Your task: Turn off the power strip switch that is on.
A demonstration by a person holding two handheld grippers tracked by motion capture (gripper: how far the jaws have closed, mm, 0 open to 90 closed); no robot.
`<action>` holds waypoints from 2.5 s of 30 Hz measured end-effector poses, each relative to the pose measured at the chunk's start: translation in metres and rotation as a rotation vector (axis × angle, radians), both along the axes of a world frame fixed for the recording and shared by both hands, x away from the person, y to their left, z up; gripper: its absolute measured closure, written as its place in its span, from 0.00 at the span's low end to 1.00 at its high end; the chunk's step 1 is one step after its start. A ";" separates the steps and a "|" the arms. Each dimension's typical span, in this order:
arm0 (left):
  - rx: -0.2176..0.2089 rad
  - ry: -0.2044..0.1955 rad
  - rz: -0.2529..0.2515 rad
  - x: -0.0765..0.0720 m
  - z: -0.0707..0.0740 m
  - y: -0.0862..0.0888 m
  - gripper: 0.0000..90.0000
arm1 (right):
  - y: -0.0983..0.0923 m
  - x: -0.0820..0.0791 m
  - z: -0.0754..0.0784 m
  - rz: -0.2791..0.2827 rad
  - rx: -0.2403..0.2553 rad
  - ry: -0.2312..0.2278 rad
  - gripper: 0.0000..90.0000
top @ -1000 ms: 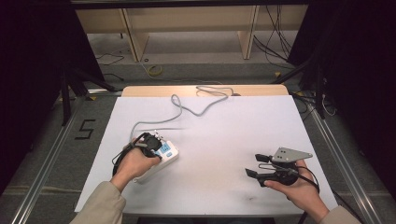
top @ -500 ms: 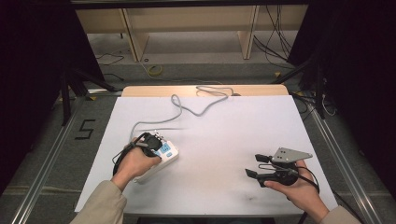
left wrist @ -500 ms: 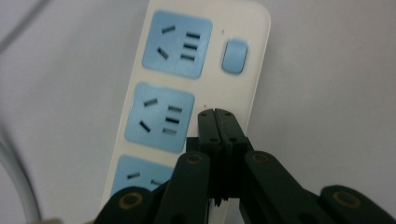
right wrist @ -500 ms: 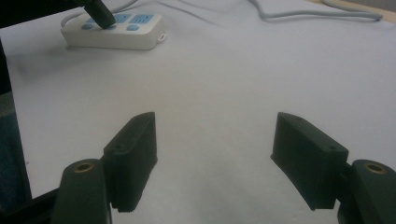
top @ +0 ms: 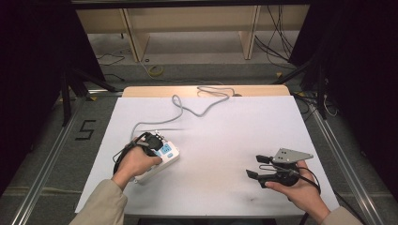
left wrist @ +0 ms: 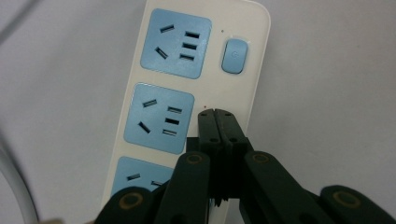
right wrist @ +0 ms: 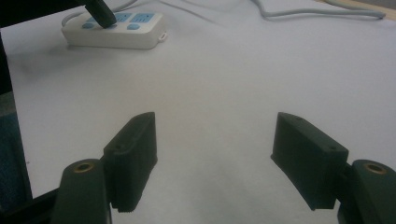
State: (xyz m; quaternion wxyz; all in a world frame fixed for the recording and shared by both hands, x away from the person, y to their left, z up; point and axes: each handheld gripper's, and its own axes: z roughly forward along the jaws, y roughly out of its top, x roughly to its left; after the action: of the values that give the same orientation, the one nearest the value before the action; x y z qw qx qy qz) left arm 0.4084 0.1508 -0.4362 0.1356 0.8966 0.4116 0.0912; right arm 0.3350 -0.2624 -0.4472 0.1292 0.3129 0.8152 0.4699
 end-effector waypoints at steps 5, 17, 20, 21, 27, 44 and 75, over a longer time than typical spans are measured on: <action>-0.005 0.016 0.005 0.002 -0.001 -0.001 1.00 | 0.000 0.000 0.000 0.002 0.000 0.003 0.34; 0.022 0.004 -0.003 0.000 -0.001 -0.004 1.00 | 0.001 0.000 0.000 0.005 0.000 0.000 0.34; 0.021 0.005 -0.003 0.000 -0.001 -0.004 1.00 | 0.000 0.000 0.000 0.003 -0.002 0.001 0.34; 0.021 0.004 -0.005 0.000 -0.001 -0.004 1.00 | 0.000 0.000 0.000 0.003 -0.001 0.000 0.34; 0.002 0.006 0.003 0.001 -0.001 -0.001 1.00 | 0.000 0.000 0.000 0.006 -0.001 0.001 0.34; -0.024 0.008 0.010 0.001 -0.001 0.002 1.00 | 0.000 0.000 0.000 0.008 -0.001 0.000 0.34; -0.066 -0.035 0.003 -0.005 0.006 0.003 1.00 | -0.001 0.000 0.001 0.006 0.000 -0.003 0.34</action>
State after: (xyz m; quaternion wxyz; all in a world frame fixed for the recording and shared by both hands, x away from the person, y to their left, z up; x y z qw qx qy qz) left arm 0.4035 0.1537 -0.4298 0.1722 0.8893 0.4133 0.0936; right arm 0.3346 -0.2630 -0.4461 0.1289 0.3097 0.8158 0.4710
